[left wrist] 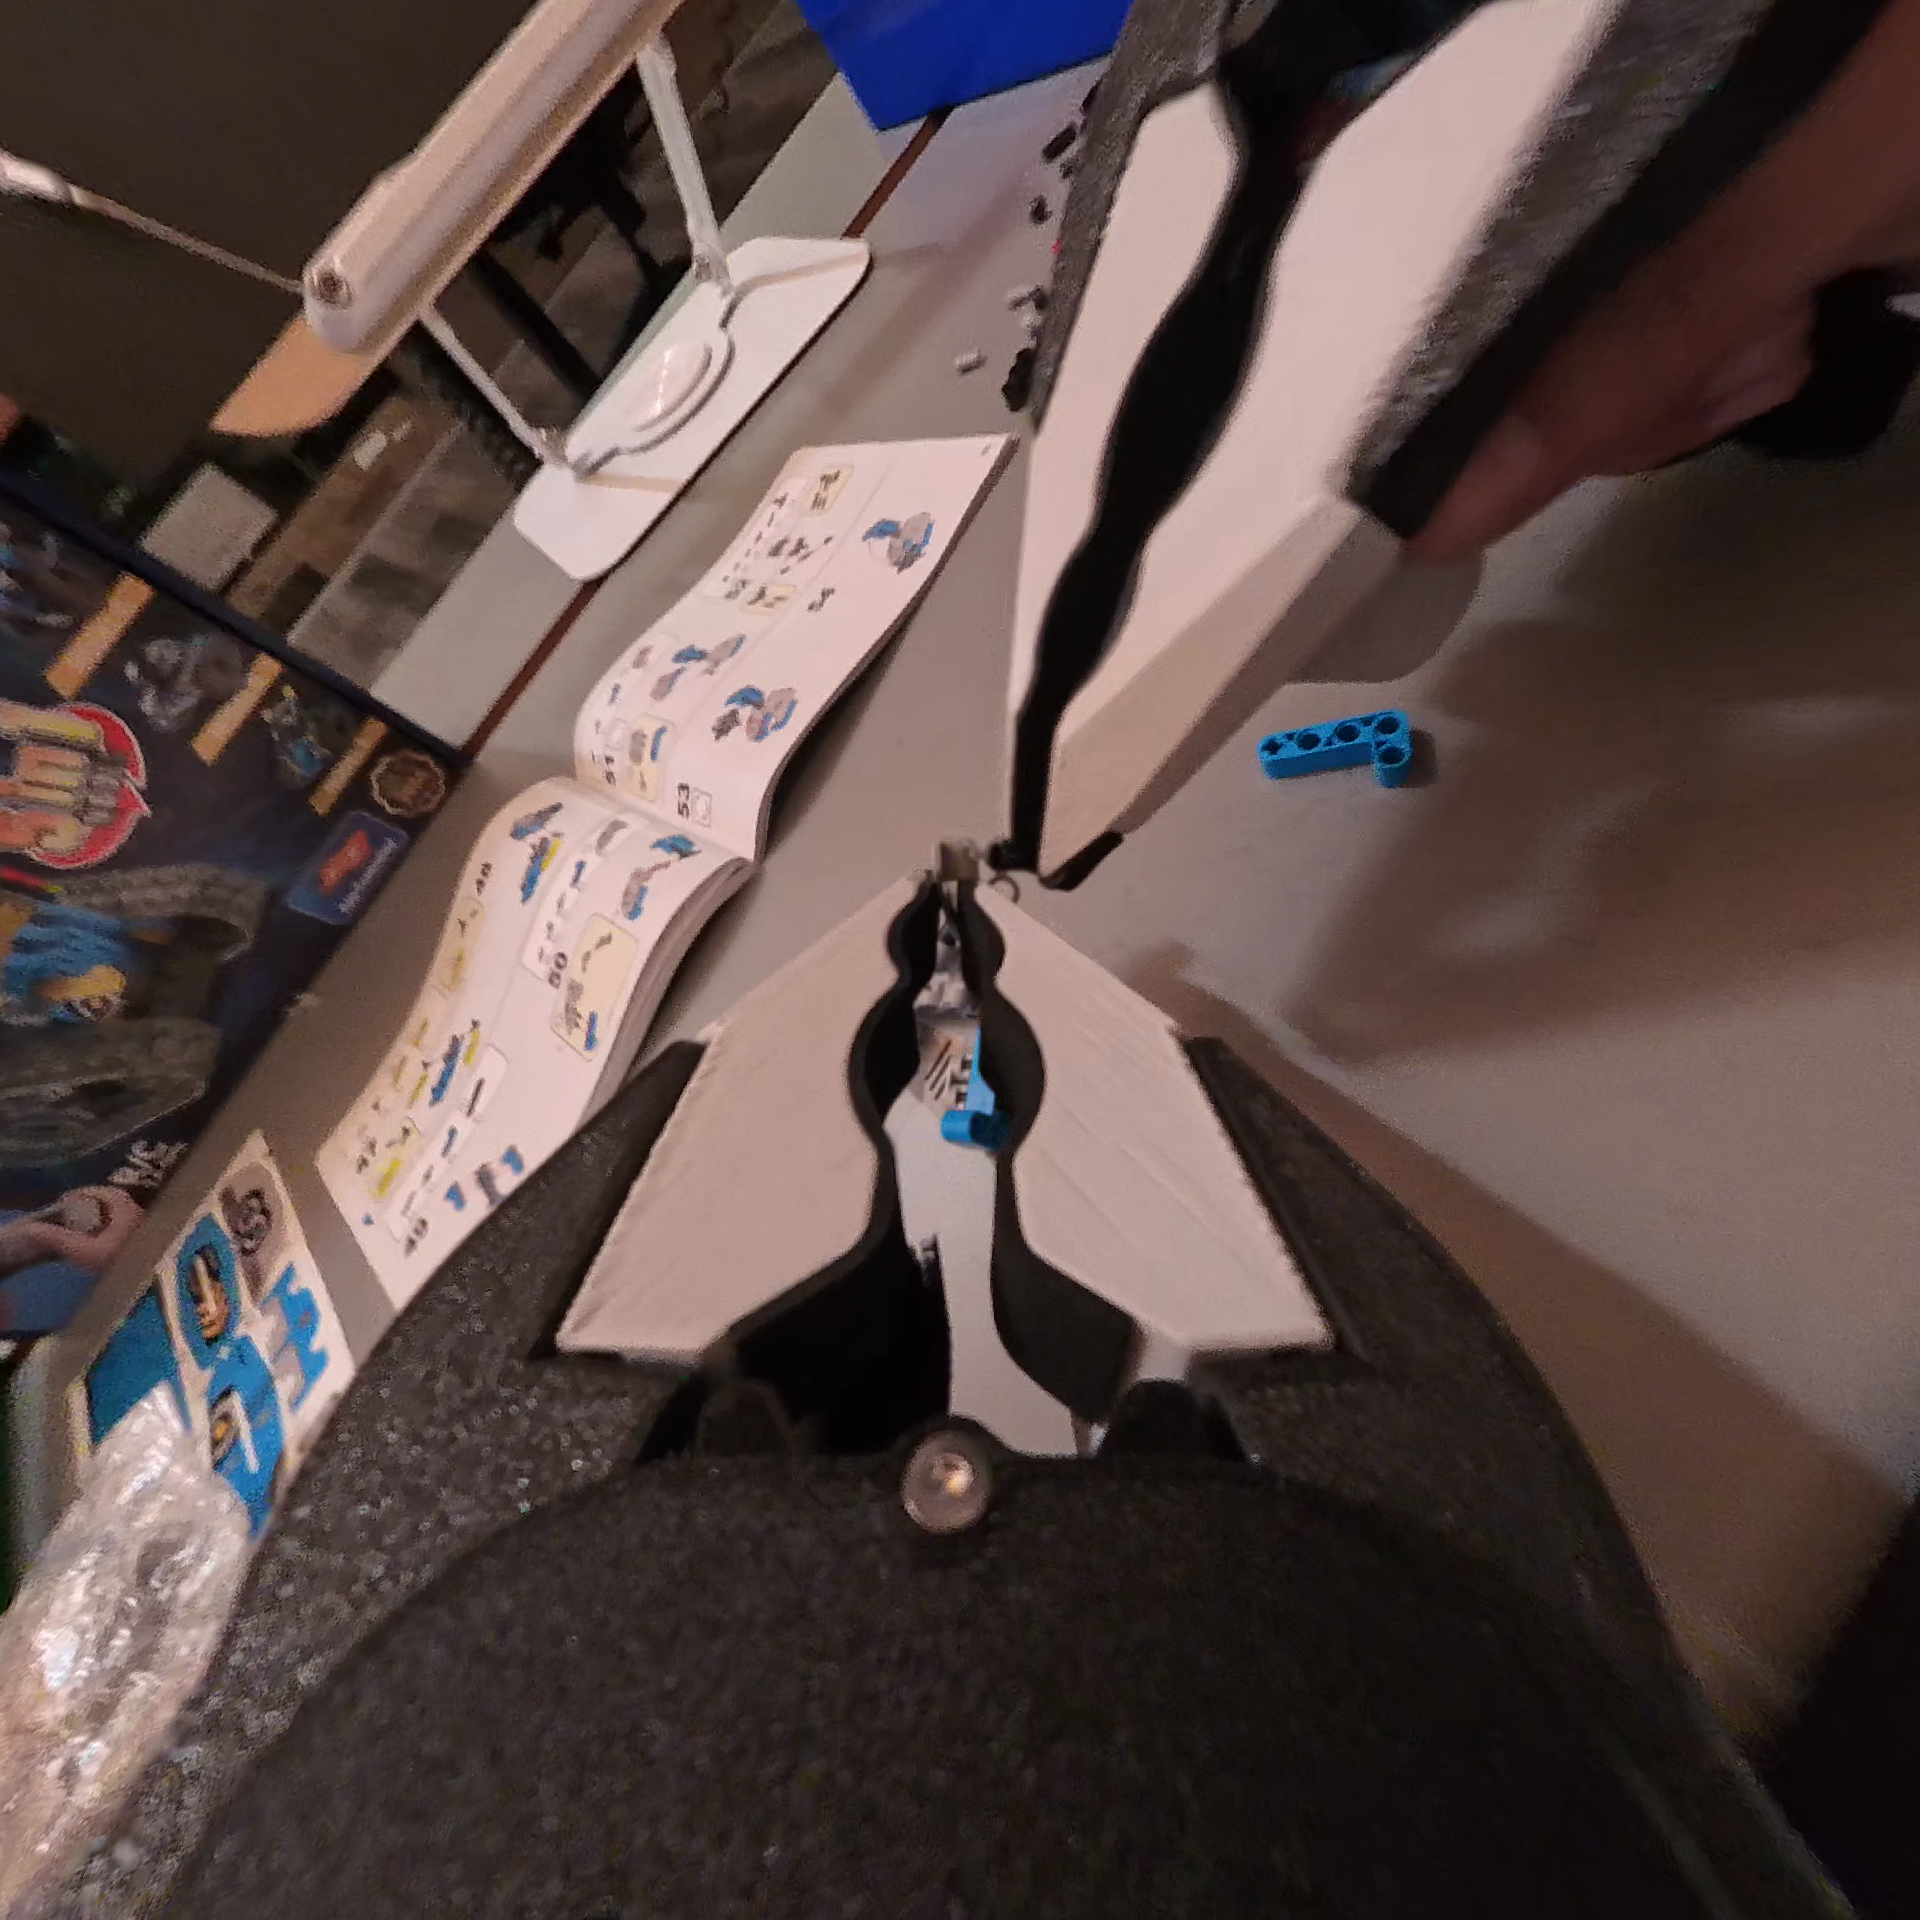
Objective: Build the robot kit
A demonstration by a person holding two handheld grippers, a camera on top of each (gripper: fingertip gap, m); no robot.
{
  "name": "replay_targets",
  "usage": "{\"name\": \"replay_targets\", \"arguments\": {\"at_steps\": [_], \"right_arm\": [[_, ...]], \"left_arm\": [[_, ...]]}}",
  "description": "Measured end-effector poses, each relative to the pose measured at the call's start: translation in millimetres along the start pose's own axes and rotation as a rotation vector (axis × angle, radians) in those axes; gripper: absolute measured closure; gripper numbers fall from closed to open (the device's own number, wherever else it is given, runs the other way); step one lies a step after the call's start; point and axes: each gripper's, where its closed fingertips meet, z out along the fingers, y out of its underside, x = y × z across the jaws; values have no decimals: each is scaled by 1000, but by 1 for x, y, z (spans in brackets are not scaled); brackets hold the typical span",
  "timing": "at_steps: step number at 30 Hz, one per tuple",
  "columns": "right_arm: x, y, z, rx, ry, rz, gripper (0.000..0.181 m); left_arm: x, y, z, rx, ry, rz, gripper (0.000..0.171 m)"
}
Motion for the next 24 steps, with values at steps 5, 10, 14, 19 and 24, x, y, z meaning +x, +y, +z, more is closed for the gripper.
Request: {"name": "replay_targets", "arguments": {"at_steps": [5, 10, 14, 19, 24], "right_arm": [[-5, -2, 5, 3, 13, -30, 177], [-7, -11, 0, 98, -81, 132, 177], [-9, -16, -3, 134, -129, 181, 177], [-12, -19, -6, 168, -222, 296, 176], [-13, -14, -4, 148, -273, 368, 177]], "left_arm": [[-5, -4, -3, 44, 61, -149, 169], [-5, -11, -7, 85, 53, -137, 169], [-3, -13, -7, 92, 42, -93, 169], [-6, -16, -11, 96, -58, 70, 170], [-9, -14, -9, 71, -97, 103, 169]]}}
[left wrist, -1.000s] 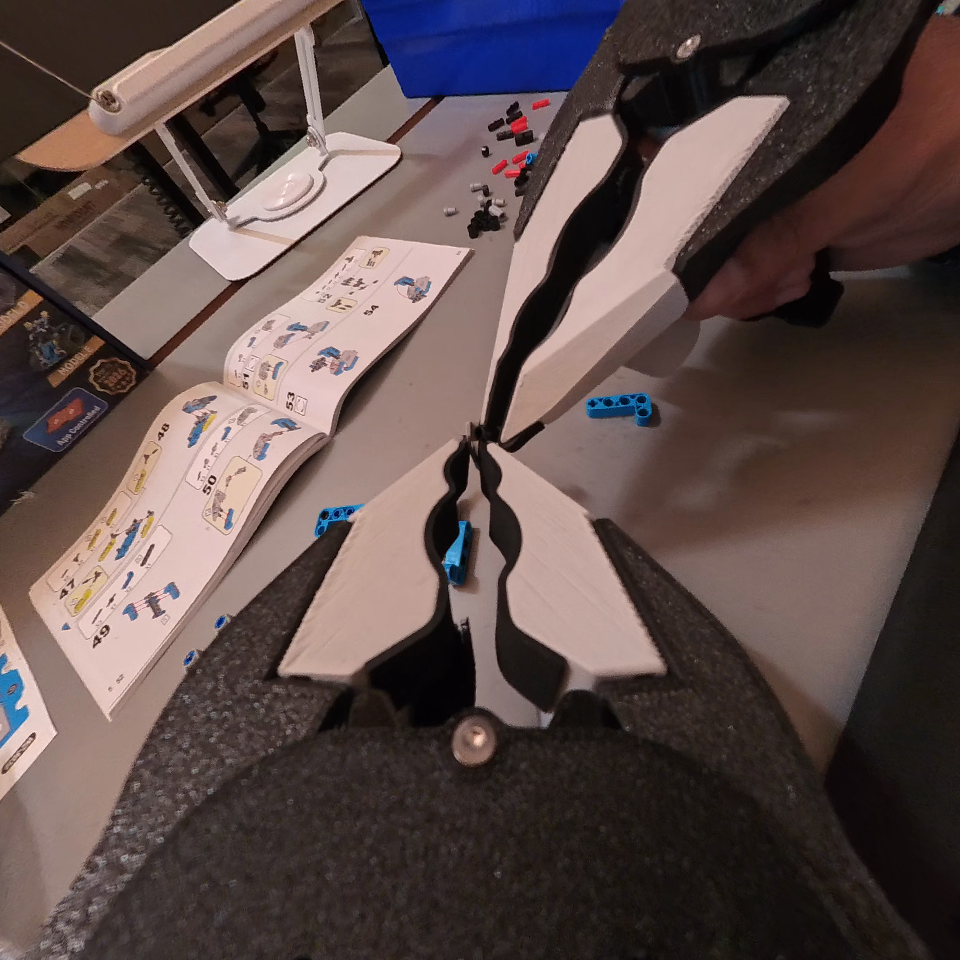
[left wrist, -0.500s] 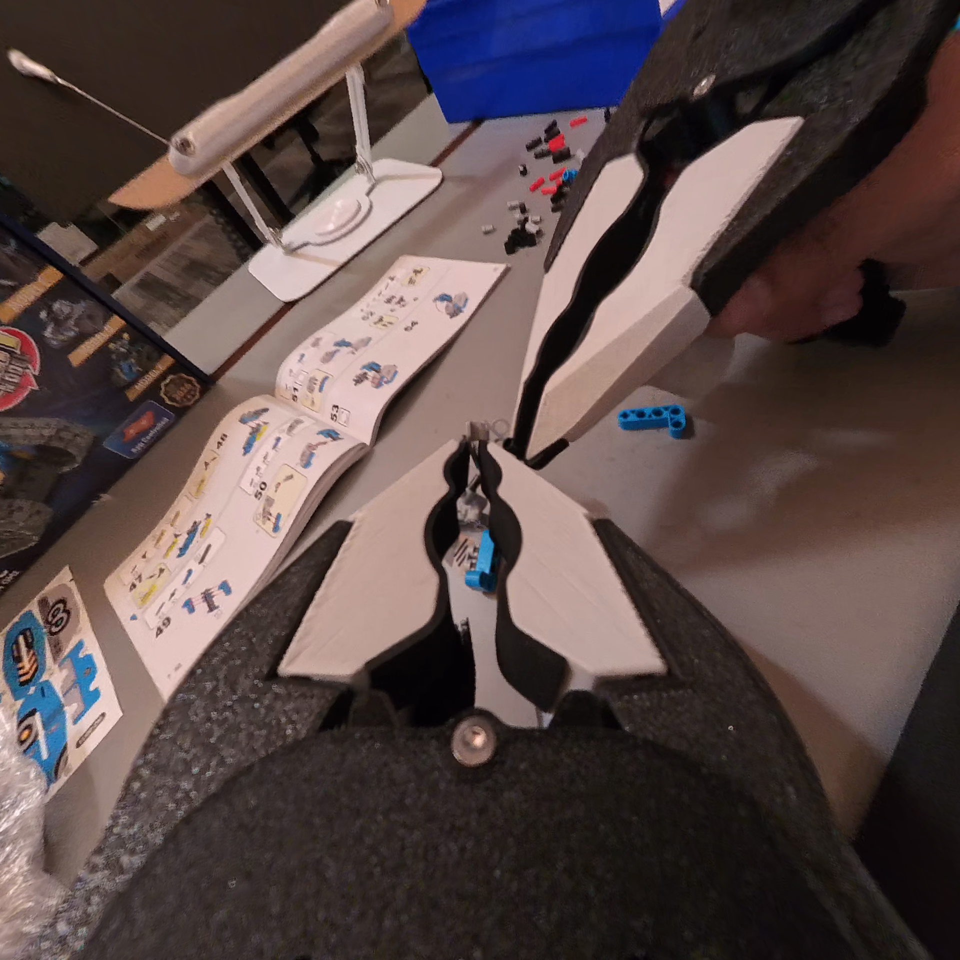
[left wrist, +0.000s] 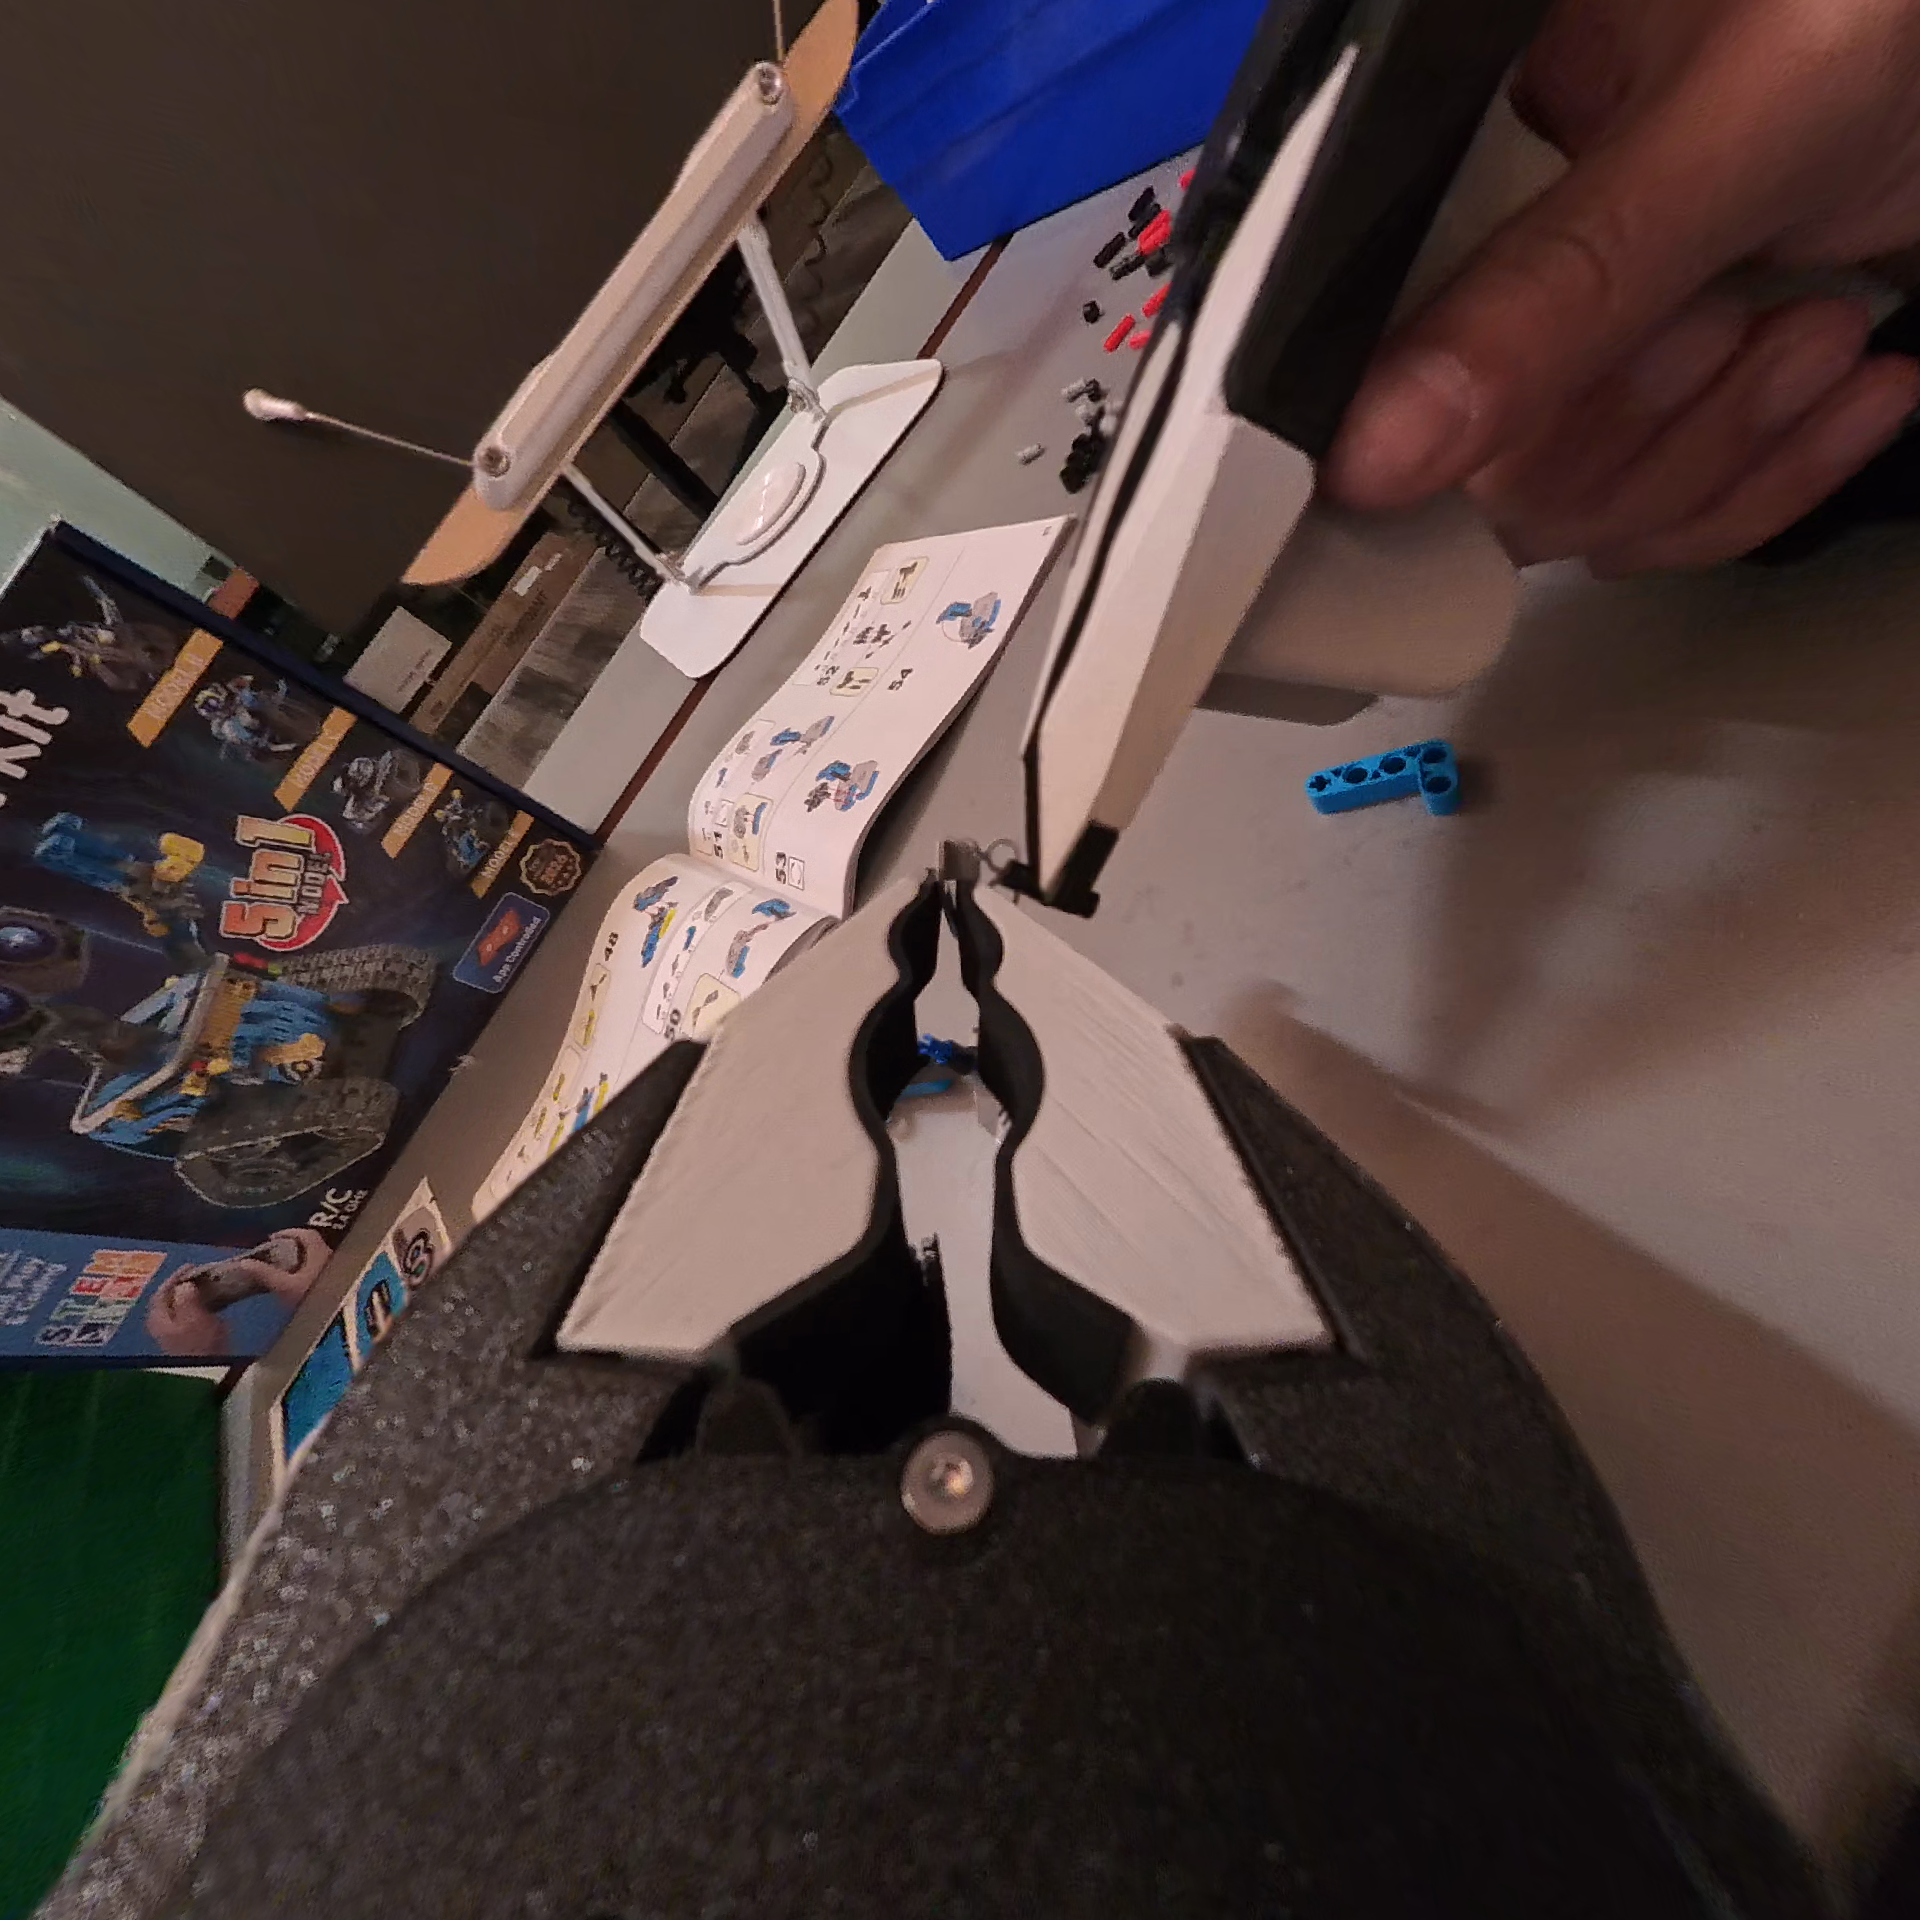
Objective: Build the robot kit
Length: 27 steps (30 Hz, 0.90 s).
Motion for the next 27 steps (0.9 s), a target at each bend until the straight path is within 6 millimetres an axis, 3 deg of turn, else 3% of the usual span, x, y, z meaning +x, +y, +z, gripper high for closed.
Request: {"name": "replay_targets", "arguments": {"at_steps": [11, 27], "right_arm": [[-10, 1, 1, 13, -127, 109, 177], [-29, 15, -5, -62, -378, 339, 177]], "left_arm": [[-1, -7, -5, 47, 3, 18, 170], [23, -19, -19, 163, 107, 192, 171]]}}
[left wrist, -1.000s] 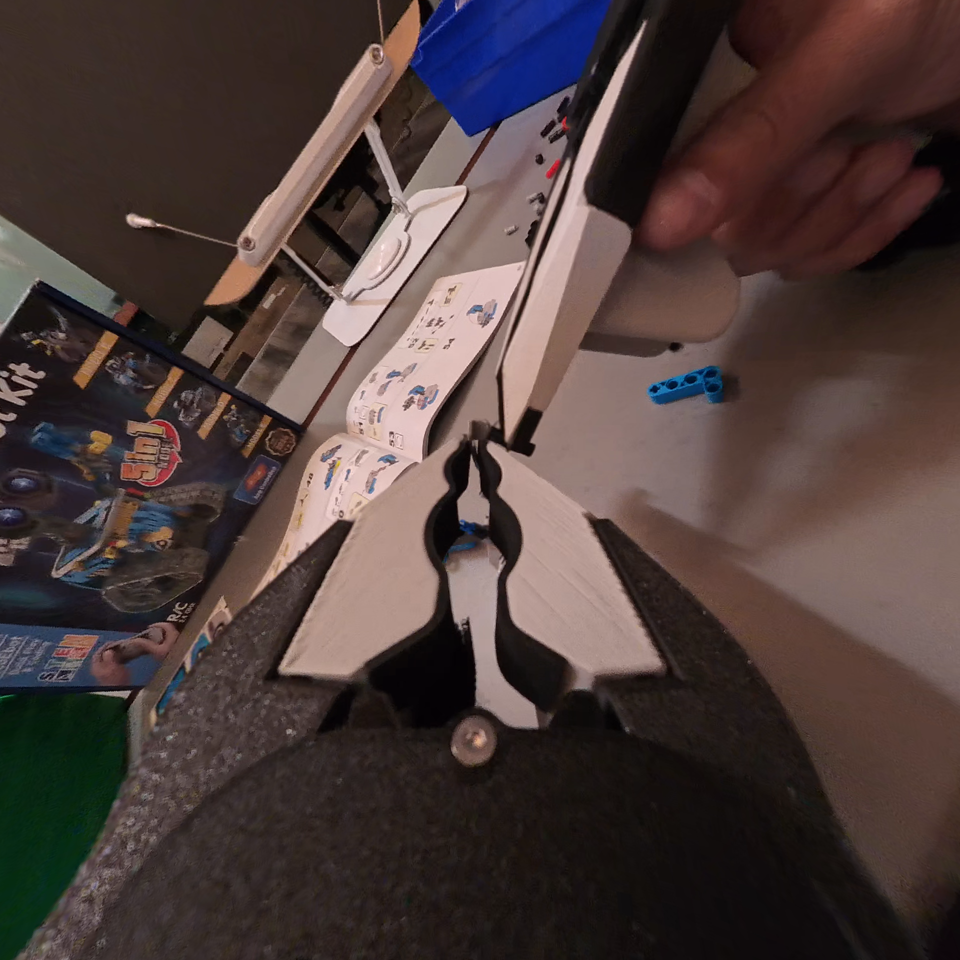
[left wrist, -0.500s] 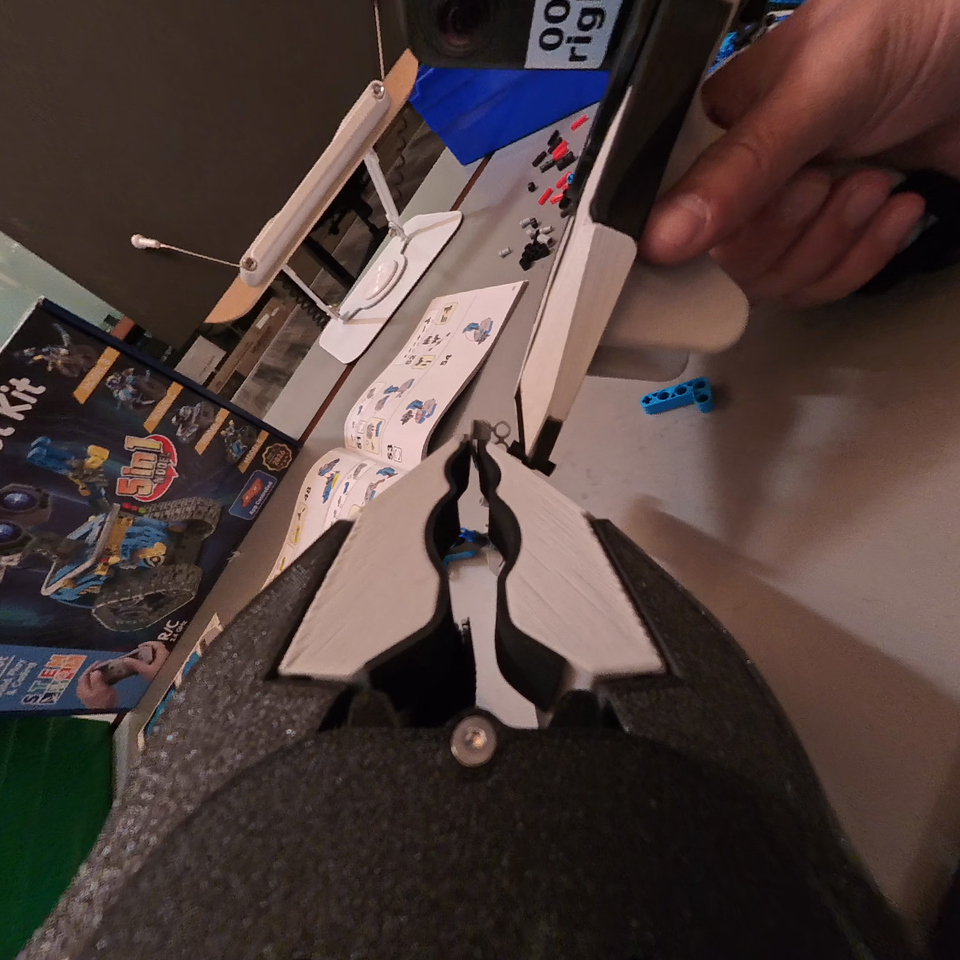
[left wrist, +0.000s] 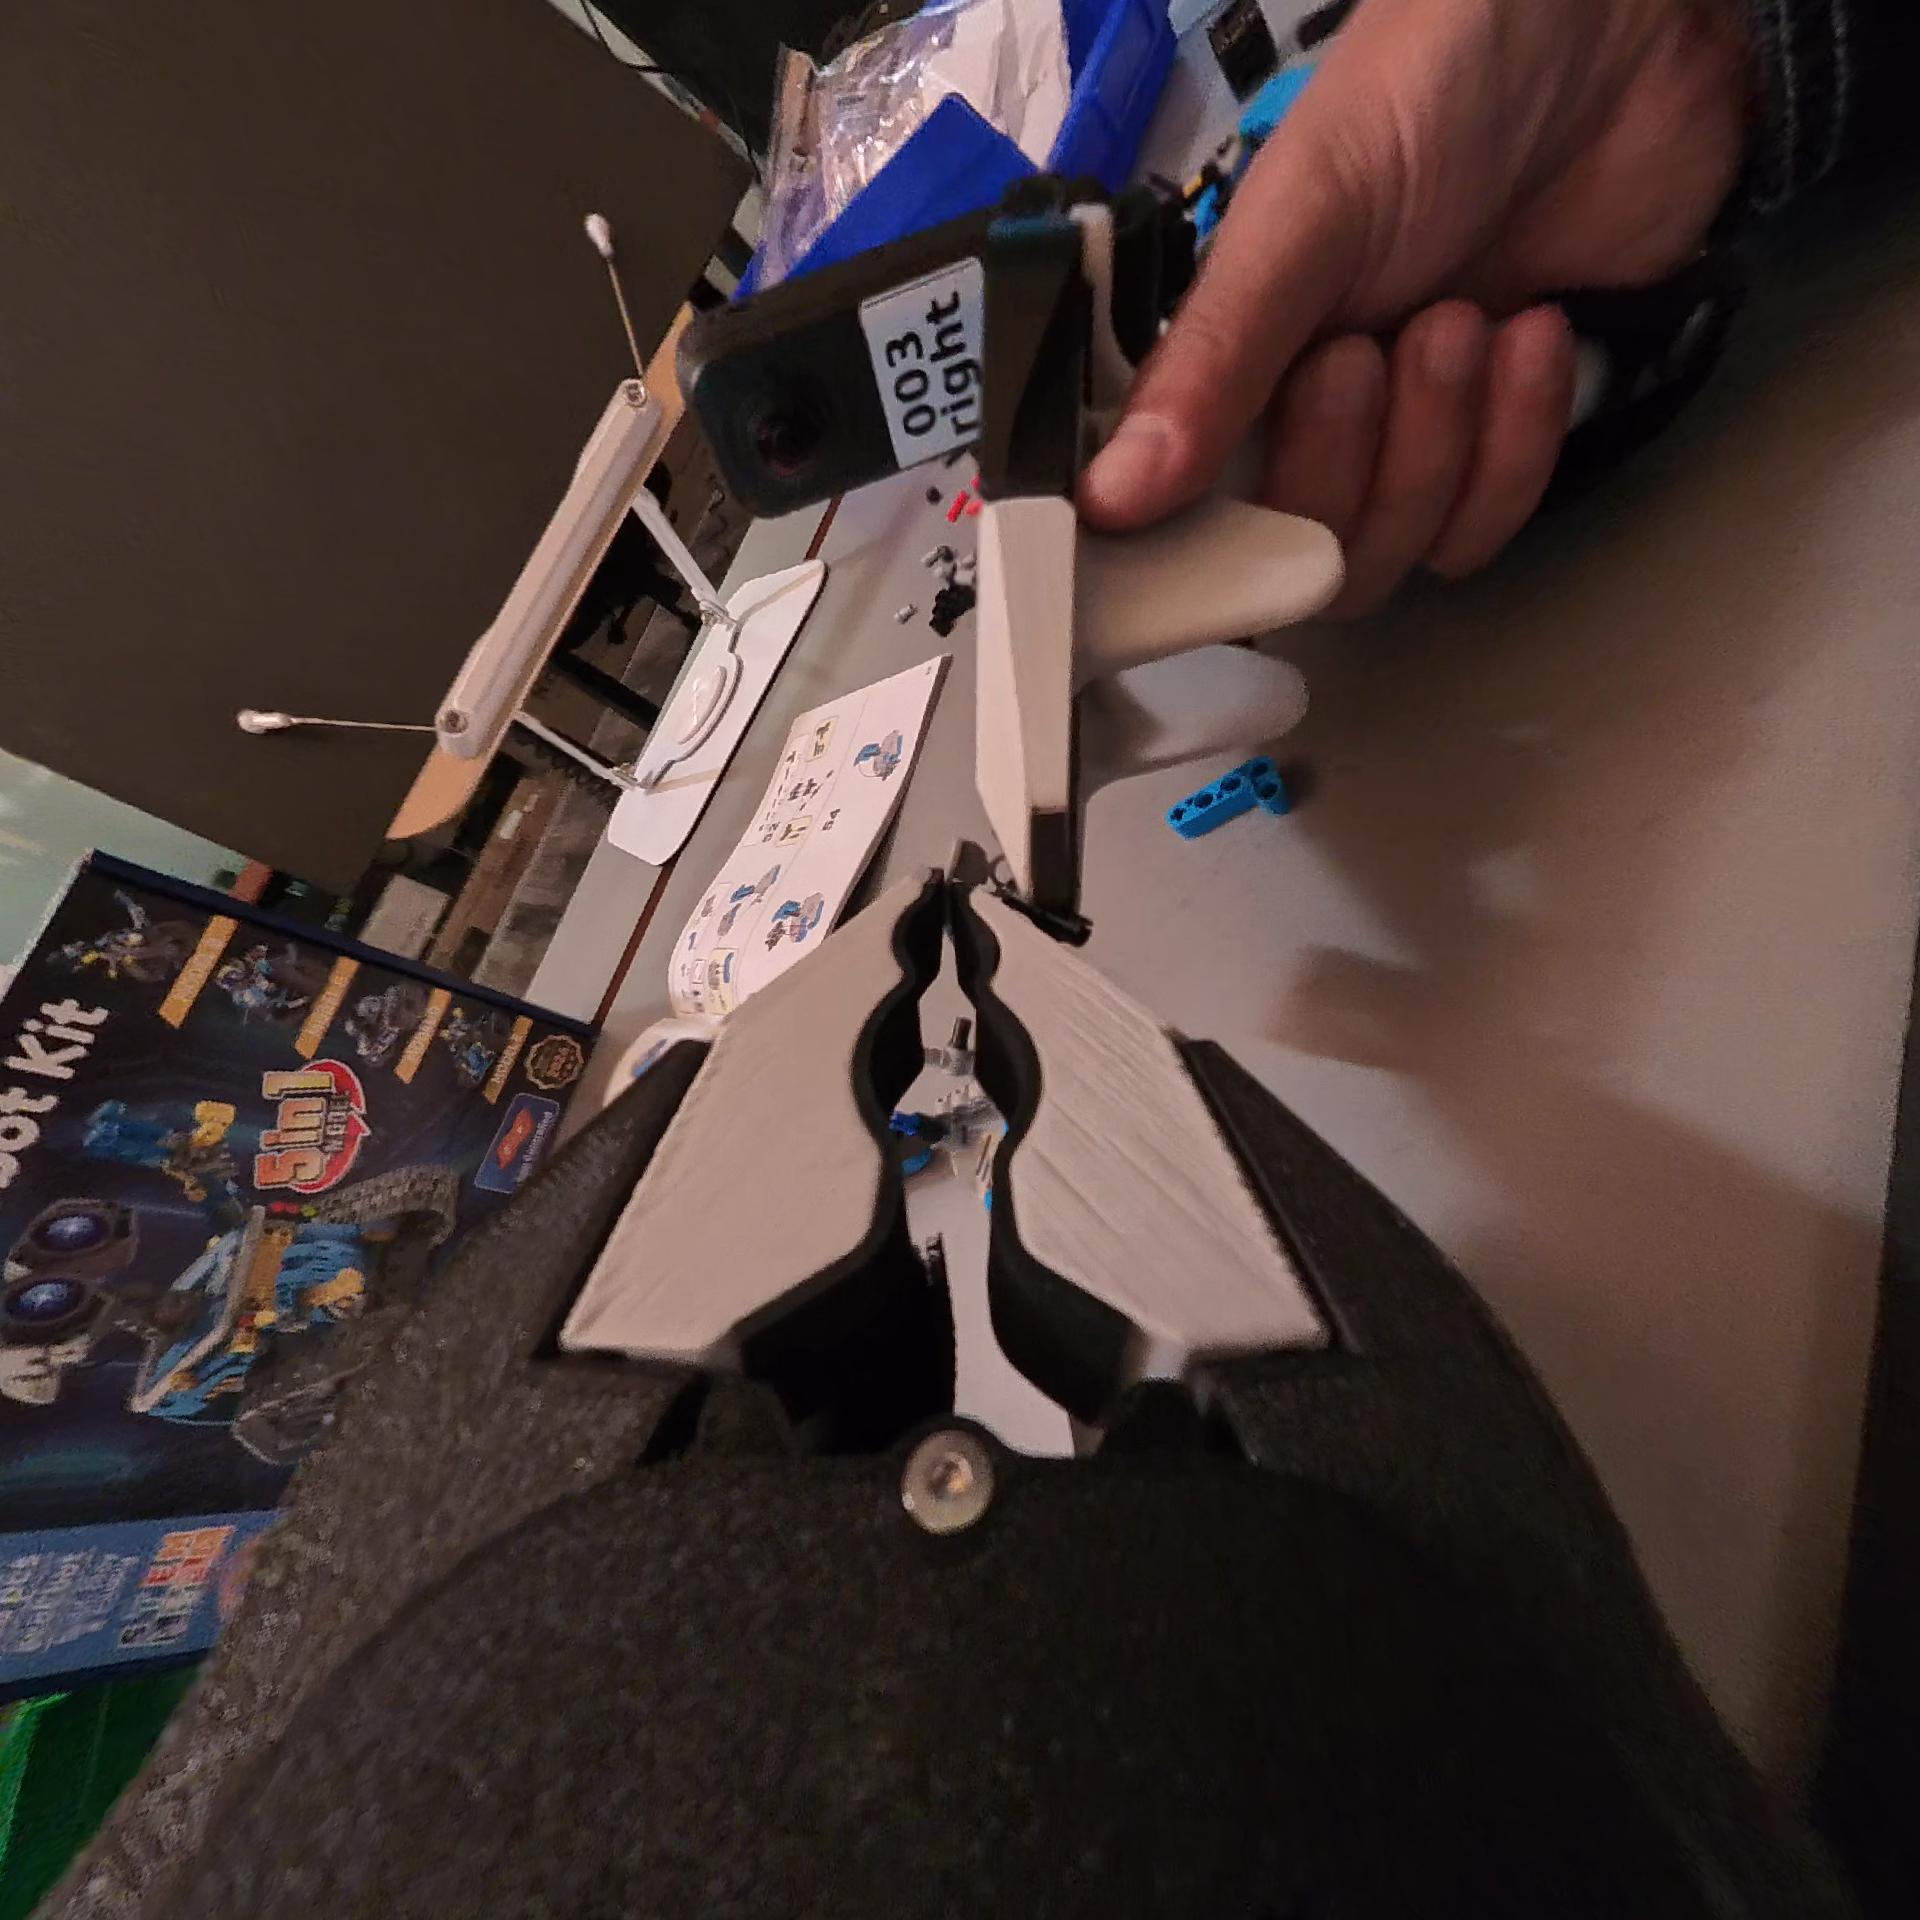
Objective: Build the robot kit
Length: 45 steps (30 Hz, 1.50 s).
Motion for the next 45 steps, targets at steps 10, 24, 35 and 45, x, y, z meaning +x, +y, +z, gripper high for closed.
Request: {"name": "replay_targets", "arguments": {"at_steps": [10, 24, 35, 45], "right_arm": [[-2, 10, 1, -44, -91, 159, 178], [-35, -45, -20, 188, 341, -746, 178], [-17, -32, -13, 86, 379, -729, 178], [-17, -37, -18, 104, 424, -759, 178]], "left_arm": [[10, -5, -4, 15, -19, 187, 171], [-12, -10, -3, 117, 168, -526, 171], [-14, -14, -5, 171, 257, -712, 171], [-15, -15, -8, 189, 273, -721, 171]]}}
